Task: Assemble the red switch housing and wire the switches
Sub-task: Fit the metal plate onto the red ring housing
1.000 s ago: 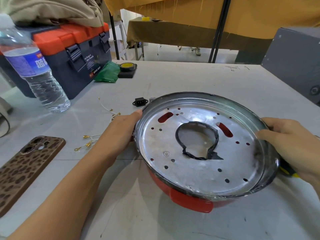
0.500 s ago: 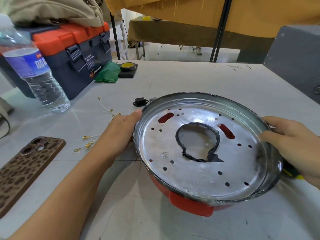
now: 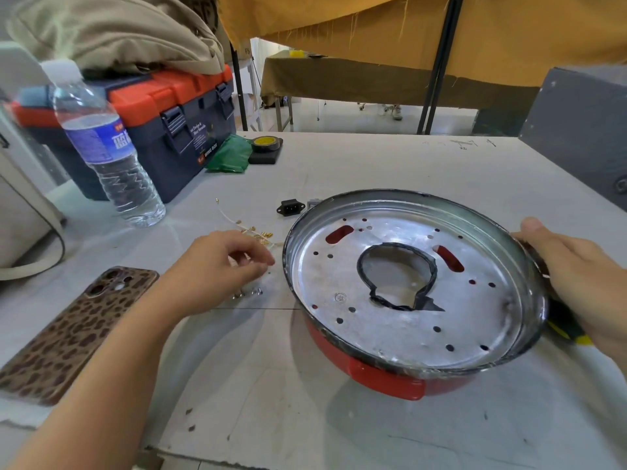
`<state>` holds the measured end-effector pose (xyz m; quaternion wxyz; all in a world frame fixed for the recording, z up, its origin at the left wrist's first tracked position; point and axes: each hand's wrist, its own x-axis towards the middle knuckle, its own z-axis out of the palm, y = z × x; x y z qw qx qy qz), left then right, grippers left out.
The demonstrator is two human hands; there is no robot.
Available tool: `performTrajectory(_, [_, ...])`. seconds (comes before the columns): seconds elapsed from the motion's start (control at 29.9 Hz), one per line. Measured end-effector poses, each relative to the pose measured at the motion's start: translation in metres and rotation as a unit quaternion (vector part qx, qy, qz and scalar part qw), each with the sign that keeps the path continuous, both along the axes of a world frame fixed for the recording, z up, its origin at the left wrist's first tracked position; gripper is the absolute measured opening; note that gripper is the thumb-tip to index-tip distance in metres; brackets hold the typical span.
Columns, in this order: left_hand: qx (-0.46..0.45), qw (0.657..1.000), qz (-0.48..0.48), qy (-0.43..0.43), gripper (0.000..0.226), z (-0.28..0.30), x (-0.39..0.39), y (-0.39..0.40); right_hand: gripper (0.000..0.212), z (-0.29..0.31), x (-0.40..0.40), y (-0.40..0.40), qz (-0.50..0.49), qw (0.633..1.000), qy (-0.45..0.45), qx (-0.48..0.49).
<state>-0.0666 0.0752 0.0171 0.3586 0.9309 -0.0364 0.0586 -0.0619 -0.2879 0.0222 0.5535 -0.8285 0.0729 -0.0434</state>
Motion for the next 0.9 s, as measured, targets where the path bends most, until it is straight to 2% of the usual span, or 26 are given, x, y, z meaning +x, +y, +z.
performTrajectory(0.13, [0.114, 0.992, -0.043, 0.025, 0.013, 0.001, -0.009, 0.008, 0.047, 0.003, -0.003, 0.008, -0.019, 1.000, -0.017, -0.008])
performTrajectory(0.23, [0.149, 0.987, -0.052, 0.023, 0.013, -0.001, -0.009, 0.004, 0.049, 0.005, -0.004, 0.011, -0.028, 0.999, -0.019, 0.013])
performTrajectory(0.37, [0.149, 0.987, -0.058, 0.017, 0.020, -0.004, -0.008, -0.002, 0.051, 0.003, -0.001, 0.005, -0.048, 0.997, -0.019, 0.065])
performTrajectory(0.6, [0.119, 0.992, -0.043, 0.000, 0.017, -0.007, -0.009, -0.005, 0.045, 0.000, 0.004, -0.005, -0.040, 0.996, -0.055, 0.050])
performTrajectory(0.74, [0.124, 0.992, -0.025, 0.003, 0.014, -0.010, -0.008, -0.002, 0.028, -0.001, 0.004, -0.012, -0.054, 0.994, -0.093, 0.005])
performTrajectory(0.9, [0.114, 0.993, -0.016, -0.019, 0.025, -0.015, -0.005, -0.004, 0.021, -0.007, 0.007, -0.020, -0.060, 0.990, -0.074, -0.101])
